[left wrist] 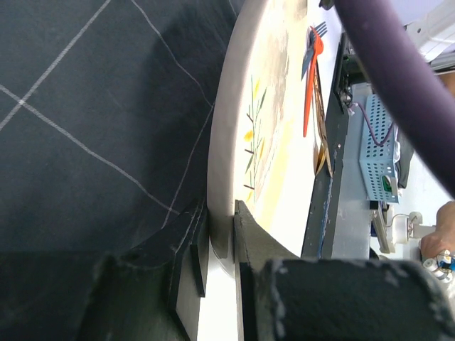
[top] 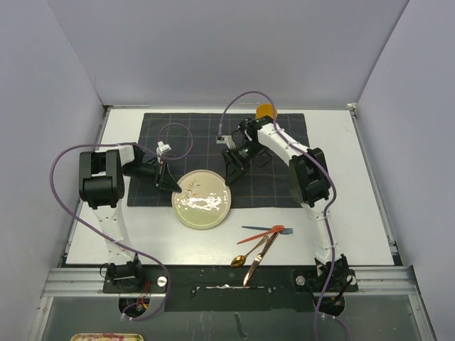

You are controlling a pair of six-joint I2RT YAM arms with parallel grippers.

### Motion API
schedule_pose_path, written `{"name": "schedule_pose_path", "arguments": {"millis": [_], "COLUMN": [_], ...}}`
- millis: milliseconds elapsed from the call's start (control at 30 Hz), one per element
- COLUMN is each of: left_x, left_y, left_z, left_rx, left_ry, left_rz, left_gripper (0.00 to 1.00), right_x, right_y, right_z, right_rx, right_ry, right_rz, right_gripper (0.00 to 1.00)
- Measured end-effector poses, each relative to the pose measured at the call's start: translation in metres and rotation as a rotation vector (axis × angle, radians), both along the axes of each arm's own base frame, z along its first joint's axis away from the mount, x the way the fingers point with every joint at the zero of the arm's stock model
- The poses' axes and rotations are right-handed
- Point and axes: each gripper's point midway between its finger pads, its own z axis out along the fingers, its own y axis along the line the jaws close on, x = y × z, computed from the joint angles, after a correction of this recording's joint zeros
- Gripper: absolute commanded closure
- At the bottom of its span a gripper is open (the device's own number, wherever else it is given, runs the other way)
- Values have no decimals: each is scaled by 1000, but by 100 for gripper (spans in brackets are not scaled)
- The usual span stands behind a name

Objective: Set the dinner table for one person
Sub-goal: Pick up the plate at the center of the board.

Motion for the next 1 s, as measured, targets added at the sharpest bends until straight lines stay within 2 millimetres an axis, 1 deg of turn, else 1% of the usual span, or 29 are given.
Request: {"name": "schedule_pose_path", "arguments": {"millis": [167,567,1000], "left_x": [2,3,13], "left_y": [2,1,4], "left_z": [-2,-4,11], "left_rx": [1,1,36], "left_ry": [8,39,-38], "left_rz": [17,45,74], "left_gripper": [100,100,100], "right_x": [1,-17,-21], "right_y": [-3,-10,-10], "right_z": [2,-7,-4], "right_rx": [25,22,24], "right_ry": [29,100,84], "right_rz": [-22,-42,-50], "right_gripper": [66,67,67]}}
